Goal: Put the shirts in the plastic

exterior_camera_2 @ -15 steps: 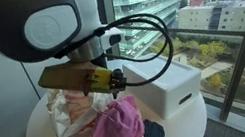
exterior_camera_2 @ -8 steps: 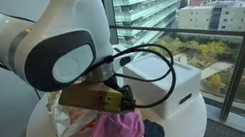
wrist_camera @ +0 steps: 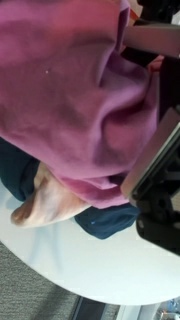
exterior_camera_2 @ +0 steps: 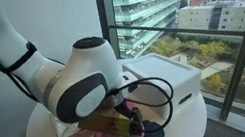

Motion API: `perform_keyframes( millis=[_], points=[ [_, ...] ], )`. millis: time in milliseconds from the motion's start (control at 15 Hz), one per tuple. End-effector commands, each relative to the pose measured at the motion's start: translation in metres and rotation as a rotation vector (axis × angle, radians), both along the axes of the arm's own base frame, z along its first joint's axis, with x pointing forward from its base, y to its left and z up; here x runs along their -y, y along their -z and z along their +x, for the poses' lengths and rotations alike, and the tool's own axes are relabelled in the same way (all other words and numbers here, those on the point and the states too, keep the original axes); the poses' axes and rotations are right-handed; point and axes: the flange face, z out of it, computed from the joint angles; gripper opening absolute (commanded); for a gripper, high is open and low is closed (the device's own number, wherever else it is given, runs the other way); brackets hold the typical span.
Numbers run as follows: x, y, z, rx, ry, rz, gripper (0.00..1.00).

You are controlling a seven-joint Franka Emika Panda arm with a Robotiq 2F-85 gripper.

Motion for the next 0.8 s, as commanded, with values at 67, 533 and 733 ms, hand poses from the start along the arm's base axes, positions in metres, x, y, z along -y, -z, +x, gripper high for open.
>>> perform_keyframes(
  millis=[67,533,733],
  points=[
    [-0.004,0.041,0.006,-0.067,0.009,0.002,1.0],
    [0.001,0.074,0.02,-0.11,-0.031,-0.029,0.73],
    [0.002,0.076,0.023,-0.112,-0.03,-0.028,0.5]
  ],
)
